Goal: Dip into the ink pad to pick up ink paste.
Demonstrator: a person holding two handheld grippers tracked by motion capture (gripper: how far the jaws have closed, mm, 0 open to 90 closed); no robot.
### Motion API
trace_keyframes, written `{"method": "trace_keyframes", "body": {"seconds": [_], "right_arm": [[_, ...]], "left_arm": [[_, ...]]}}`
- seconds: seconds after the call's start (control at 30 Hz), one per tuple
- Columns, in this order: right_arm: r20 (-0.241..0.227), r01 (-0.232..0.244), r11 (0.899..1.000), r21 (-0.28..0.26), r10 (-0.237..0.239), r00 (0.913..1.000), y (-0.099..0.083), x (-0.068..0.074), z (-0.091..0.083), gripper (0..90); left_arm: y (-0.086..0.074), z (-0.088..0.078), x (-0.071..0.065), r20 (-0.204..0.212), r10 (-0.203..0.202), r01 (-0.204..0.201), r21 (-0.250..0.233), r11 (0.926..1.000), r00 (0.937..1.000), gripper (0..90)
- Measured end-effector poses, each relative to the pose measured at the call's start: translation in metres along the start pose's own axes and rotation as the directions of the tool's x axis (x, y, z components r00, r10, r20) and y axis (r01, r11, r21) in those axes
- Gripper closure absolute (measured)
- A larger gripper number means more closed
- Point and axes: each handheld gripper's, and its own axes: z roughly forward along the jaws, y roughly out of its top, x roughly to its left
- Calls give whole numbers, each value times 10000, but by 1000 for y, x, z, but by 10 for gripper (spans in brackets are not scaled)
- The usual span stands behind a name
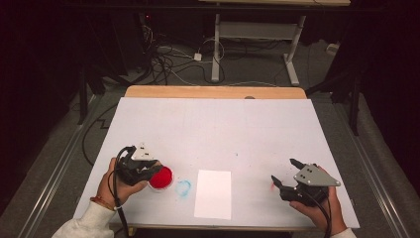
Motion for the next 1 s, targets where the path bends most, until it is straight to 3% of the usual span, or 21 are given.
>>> {"method": "trace_keyframes", "body": {"seconds": [0.43,0.57,0.8,1.0], "right_arm": [[-57,18,10000,36,-18,10000,0,0,0,227],[-83,102,9999,36,-102,9999,0,1,0,228],[-110,108,9999,65,-107,9999,0,2,2,227],[-155,149,9998,116,-147,9998,0,3,2,227]], "left_arm": [[7,-15,-2,24,175,-174,-226,9996,9998,739],[10,-21,-4,68,269,-269,-40,9996,9996,739],[10,-2,-2,372,339,-360,587,9976,9987,739],[7,16,-3,620,359,-437,1297,9906,9974,739]]}}
